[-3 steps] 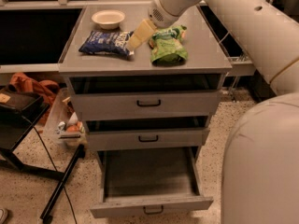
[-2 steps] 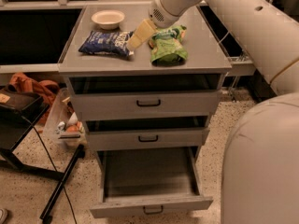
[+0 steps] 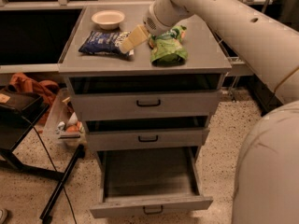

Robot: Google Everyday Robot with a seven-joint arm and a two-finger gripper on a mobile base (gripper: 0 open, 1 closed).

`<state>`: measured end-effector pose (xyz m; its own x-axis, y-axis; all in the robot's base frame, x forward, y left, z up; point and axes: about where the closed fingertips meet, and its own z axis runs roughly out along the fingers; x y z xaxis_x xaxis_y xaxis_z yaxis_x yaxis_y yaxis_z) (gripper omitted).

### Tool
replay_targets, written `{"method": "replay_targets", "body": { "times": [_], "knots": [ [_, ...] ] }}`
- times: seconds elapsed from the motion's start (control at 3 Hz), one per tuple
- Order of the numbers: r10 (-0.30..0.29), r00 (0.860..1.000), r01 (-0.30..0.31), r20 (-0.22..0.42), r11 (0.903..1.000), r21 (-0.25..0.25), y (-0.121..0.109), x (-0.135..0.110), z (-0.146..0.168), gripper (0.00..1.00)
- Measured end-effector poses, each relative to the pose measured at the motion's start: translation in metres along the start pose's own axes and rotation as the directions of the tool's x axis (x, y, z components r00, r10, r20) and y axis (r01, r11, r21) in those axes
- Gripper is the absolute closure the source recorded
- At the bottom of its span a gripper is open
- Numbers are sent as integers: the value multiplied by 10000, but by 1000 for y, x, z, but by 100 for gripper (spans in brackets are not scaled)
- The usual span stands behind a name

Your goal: Place blue chip bag into bottom drawer

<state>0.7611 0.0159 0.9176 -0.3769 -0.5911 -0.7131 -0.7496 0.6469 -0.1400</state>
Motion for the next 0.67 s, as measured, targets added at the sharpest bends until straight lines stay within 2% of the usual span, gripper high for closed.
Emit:
{"method": "replay_targets", "body": {
  "times": [0.67],
  "knots": [
    [210,9986,-210,478,9998,-18,16,-8,34,0]
  ]
}}
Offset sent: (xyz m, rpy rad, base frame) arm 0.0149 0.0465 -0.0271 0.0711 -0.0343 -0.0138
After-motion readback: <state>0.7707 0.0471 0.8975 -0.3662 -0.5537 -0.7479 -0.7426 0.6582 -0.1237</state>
